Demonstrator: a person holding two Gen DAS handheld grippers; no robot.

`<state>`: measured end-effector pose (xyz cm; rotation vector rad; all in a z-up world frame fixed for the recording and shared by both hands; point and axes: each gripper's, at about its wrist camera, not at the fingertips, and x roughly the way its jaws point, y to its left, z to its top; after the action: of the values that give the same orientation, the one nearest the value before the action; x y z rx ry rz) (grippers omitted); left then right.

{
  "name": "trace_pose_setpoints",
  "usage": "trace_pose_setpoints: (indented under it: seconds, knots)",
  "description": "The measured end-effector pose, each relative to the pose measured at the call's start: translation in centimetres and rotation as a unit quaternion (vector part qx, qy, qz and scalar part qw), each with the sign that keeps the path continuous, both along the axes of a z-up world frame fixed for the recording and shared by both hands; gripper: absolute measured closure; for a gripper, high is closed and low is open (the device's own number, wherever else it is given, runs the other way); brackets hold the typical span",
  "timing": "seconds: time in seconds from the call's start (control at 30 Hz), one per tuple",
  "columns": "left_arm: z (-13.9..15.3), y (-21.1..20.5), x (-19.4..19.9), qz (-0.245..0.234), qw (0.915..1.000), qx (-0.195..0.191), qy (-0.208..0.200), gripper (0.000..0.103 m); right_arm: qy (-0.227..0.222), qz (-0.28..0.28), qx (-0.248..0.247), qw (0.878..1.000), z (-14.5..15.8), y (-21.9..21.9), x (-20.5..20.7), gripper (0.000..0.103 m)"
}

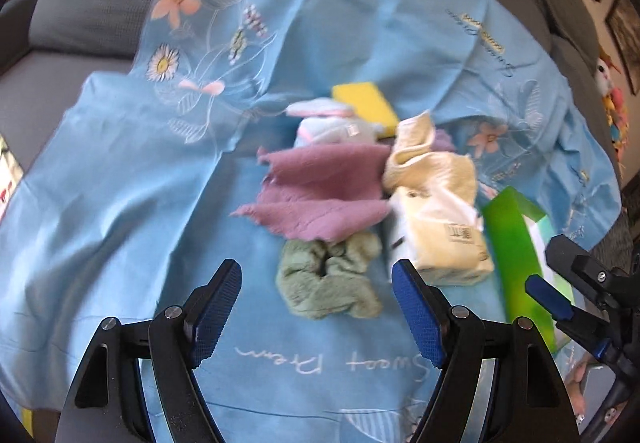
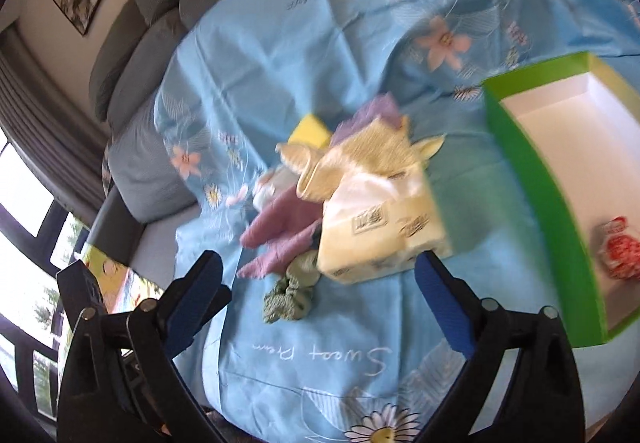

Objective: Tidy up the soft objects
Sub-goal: 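Return the right tool to the pile above the green knit scrunchie, then grasp the green knit scrunchie with the right gripper and lift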

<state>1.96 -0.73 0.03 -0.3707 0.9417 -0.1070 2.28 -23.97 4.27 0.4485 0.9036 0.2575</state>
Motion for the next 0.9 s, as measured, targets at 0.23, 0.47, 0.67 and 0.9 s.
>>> trace_pose_setpoints:
  seconds: [0.23, 0.47, 0.67, 0.9]
  knots:
    - [-3.1, 0.7, 1.1, -0.002, 0.9989, -0.023, 0.04, 0.025, 0.073, 0.057, -0.037, 0.995, -4.9, 6.0, 3.1, 0.046]
    - [-4.0, 0.6, 1.2, 0.001, 0.9981, -0.019, 0.058, 0.025, 0.103, 0.095, -0.061, 0.988, -7.0, 8.3, 5.4, 0.057]
    - [-5.2, 0.8, 1.8, -0.006, 0.9977, -0.007, 0.067, 0.034, 0.133, 0.116, -0.086, 0.98, -9.0, 9.7, 6.5, 0.057]
    - [-6.0, 0.3, 2.5, -0.024, 0.9978, 0.007, 0.06, 0.068, 0.134, 0.13, -0.093, 0.978, -10.7, 10.0, 7.0, 0.063]
